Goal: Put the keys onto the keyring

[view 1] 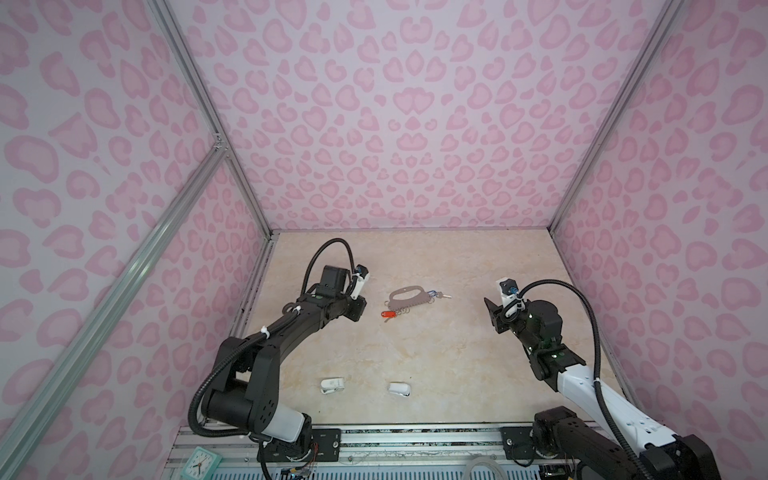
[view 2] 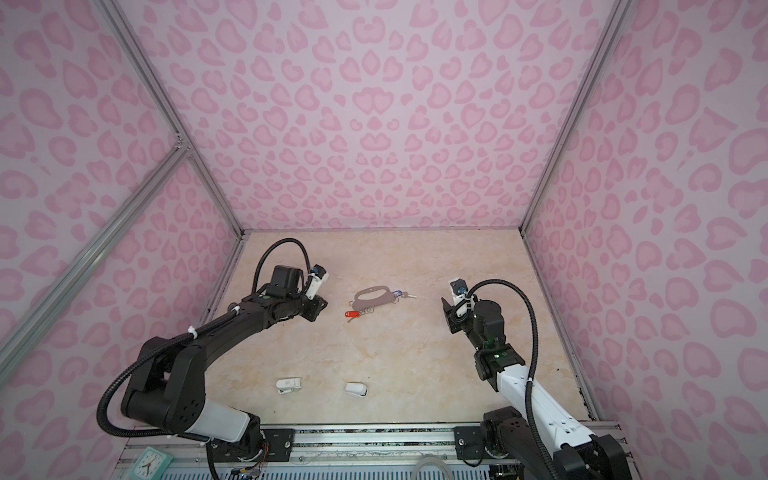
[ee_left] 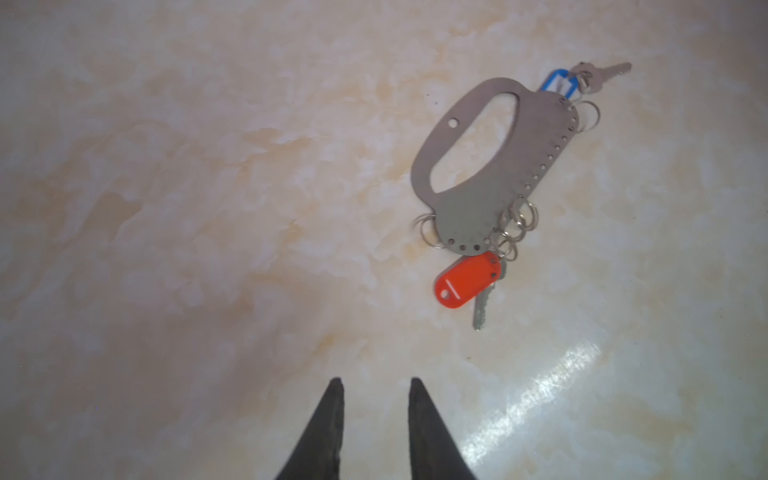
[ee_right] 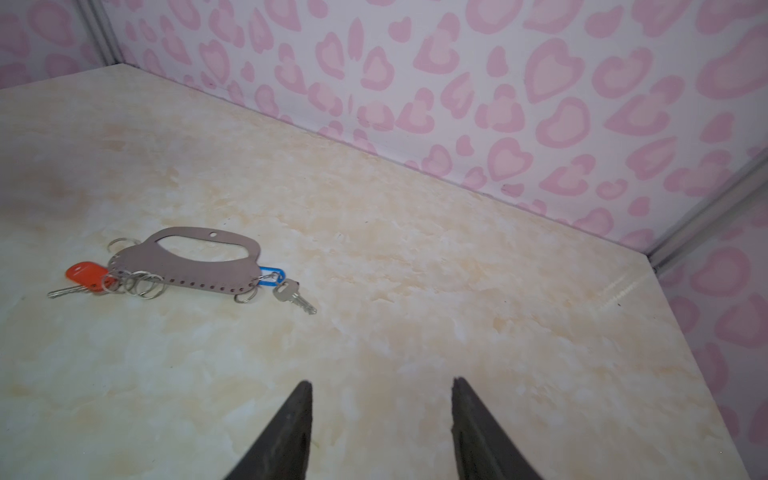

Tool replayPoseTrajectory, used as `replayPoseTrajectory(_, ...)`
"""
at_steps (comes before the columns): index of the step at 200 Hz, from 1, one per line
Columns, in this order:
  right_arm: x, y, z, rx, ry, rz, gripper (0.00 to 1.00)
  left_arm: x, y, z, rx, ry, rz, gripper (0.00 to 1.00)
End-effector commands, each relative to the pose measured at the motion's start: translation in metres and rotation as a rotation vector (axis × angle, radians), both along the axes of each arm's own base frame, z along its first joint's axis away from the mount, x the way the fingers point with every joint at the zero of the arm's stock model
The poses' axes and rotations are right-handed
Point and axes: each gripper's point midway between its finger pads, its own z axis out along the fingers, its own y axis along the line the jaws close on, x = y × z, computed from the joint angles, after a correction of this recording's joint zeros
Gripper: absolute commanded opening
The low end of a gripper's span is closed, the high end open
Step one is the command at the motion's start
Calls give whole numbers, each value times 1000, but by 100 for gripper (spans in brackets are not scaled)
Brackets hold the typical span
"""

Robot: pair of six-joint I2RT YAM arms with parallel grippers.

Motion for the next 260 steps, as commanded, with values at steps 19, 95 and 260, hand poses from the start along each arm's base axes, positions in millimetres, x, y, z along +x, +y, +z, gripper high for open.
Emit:
replayPoseTrajectory(19,12,-49,-17,132,-28,-180,56,28,59,51,-162,-332,211,30)
replayPoseTrajectory(95,38,-57,-45,95,-87,-164,59,36,116,24,-212,-450,369,32)
replayPoseTrajectory(260,55,-64,-62,138,-57,-159,67,19,110,19,-152,-557,384,98)
